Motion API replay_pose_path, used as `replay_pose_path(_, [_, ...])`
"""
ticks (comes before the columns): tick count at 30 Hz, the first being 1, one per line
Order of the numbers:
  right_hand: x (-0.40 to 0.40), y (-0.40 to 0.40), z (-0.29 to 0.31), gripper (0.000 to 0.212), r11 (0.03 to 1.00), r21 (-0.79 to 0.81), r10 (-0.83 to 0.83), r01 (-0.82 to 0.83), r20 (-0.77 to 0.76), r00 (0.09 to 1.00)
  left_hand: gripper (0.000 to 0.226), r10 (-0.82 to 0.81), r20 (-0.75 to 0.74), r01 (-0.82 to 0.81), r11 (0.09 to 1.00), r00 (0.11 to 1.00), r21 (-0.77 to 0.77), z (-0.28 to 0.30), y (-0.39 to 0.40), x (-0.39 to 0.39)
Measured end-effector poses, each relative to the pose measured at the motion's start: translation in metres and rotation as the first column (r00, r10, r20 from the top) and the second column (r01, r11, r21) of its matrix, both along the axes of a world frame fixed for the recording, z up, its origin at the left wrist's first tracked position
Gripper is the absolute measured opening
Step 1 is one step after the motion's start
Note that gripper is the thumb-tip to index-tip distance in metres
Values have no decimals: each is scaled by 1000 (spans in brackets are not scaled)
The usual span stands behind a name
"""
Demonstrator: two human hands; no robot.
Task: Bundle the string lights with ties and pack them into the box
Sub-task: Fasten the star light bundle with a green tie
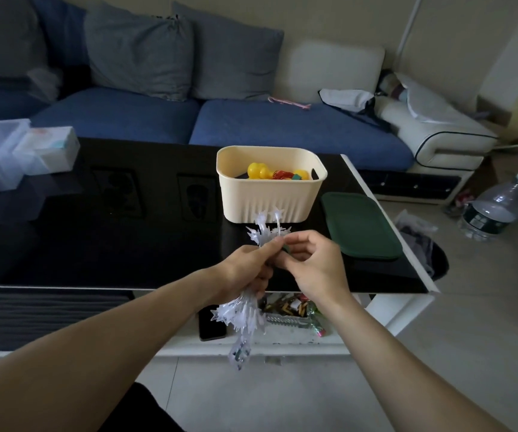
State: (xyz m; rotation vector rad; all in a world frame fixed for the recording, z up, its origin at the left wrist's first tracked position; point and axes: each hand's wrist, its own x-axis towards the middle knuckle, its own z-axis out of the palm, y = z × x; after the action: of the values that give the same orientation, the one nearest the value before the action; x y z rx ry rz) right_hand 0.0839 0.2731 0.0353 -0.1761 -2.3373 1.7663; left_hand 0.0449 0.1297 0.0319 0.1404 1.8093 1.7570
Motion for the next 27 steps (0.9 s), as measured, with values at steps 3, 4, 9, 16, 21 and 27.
replay_pose_path(3, [0, 4, 1, 22, 985, -169, 24, -18, 33, 999, 46, 49, -12, -48, 998, 999, 44, 0, 4, 2])
replay_pose_path(4, [-1, 4, 2, 22, 967, -253, 28, -16, 47, 998, 44, 63, -21, -62, 997, 998, 50, 0, 5, 2])
replay_pose_path(9, [-2, 5, 9, 23, 845, -532, 23, 64, 154, 988, 35, 128, -69, -126, 991, 989, 35, 2, 10, 4])
replay_pose_path(16, [-4, 20, 14, 29, 909, -411, 168, -64, 223, 960, 30, 134, -101, -141, 988, 986, -66, -2, 6, 1])
replay_pose_path(21, [-2, 38, 19, 35, 914, -105, 404, -392, 324, 855, 33, 168, -125, -178, 981, 978, -80, -5, 3, 0])
replay_pose_path(27, [-6, 39, 15, 33, 897, -142, 436, -418, 431, 790, 32, 2, -184, -33, 985, 983, -169, -6, 3, 6])
